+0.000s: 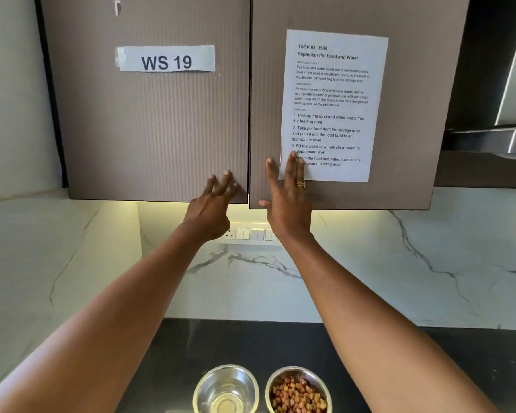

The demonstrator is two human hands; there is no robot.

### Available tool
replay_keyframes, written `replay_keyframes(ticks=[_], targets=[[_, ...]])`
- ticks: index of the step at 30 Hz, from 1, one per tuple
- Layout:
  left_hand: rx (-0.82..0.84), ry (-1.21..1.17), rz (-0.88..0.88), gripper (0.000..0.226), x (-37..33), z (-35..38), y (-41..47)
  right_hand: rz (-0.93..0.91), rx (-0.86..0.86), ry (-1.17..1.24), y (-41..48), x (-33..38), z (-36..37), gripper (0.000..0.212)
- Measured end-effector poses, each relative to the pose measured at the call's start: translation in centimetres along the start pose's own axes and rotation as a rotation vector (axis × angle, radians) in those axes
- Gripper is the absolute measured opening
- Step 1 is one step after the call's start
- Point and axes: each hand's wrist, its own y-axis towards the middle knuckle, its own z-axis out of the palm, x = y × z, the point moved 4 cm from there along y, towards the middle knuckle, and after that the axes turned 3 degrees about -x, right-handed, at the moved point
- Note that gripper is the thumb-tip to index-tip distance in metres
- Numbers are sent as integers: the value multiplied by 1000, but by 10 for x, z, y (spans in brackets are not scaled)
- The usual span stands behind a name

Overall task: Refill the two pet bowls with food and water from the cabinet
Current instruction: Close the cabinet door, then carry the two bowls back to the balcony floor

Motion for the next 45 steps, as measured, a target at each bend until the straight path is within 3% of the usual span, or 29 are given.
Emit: replay_keyframes(ticks=[15, 19, 25, 28, 35, 41, 45], targets=[[-21, 38, -21, 100, 3, 19, -2, 25, -47, -98, 12, -8, 46, 106], [-3, -25, -45, 99, -3, 16, -8, 37, 40, -96, -1, -5, 40, 102], [-85, -109, -51, 85, -6, 43, -48, 9, 139, -10, -69, -9, 31, 80], [-3, -198, -89, 74, -5, 80, -83, 40, 264, 20, -122, -20, 35, 70], [377, -364, -282, 59, -11, 185, -184, 244, 675, 38, -244, -64, 49, 61], [472, -379, -584, 38, -11, 242, -261, 540, 823, 48, -341, -110, 60, 60], [438, -415, -959, 32, 1, 257, -297, 759, 892, -13, -385, -137, 74, 50]])
